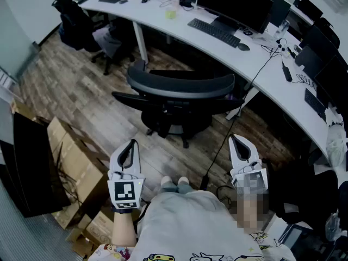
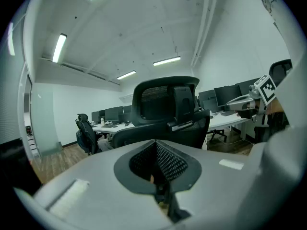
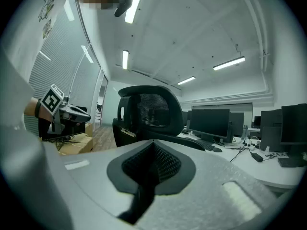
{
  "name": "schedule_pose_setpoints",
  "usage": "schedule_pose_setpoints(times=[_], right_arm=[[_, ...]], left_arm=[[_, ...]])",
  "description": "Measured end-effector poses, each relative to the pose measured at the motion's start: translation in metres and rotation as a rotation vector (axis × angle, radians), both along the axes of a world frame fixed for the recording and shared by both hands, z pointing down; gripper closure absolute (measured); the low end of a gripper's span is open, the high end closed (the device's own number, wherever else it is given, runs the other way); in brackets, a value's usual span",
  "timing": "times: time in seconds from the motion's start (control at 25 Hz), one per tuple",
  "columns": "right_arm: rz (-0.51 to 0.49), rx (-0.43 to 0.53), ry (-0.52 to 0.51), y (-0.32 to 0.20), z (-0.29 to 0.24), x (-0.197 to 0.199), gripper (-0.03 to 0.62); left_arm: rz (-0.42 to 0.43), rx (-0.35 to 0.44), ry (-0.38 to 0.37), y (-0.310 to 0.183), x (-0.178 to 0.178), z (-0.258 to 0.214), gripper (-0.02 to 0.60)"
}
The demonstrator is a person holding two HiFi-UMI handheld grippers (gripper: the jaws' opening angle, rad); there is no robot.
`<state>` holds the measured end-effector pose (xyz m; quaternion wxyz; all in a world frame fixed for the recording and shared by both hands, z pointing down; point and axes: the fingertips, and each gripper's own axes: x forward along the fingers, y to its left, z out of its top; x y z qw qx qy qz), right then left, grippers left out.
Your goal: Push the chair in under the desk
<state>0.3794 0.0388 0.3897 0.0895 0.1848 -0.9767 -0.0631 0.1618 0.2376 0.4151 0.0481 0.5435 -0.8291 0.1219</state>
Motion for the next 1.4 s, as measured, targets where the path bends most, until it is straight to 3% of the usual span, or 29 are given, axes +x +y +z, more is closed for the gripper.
schedule_pose_setpoints(times=[0.24, 0.4, 0.72, 1.16, 1.4], right_arm=[[0.008, 0.037, 0.009, -0.004, -0.002, 0.004, 0.592], [-0.002, 0.059, 0.001, -0.007, -0.009, 0.003, 0.591], [-0.086, 0.147, 0.015, -0.005, -0.03, -0.021, 0.484], [-0.175, 0.411, 0.098, -0.009, -0.068, -0.061, 0.351], [-0.183, 0.498, 0.128, -0.02, -0.092, -0.076, 0.319]], left_arm=[[0.019, 0.007, -0.046, -0.001, -0.001, -0.008, 0.566], [0.024, -0.002, -0.062, -0.004, -0.002, -0.011, 0.529], [0.09, -0.011, -0.173, -0.021, -0.008, -0.029, 0.467], [0.138, -0.024, -0.417, -0.058, -0.034, -0.07, 0.373], [0.14, 0.0, -0.464, -0.08, -0.052, -0.094, 0.311]])
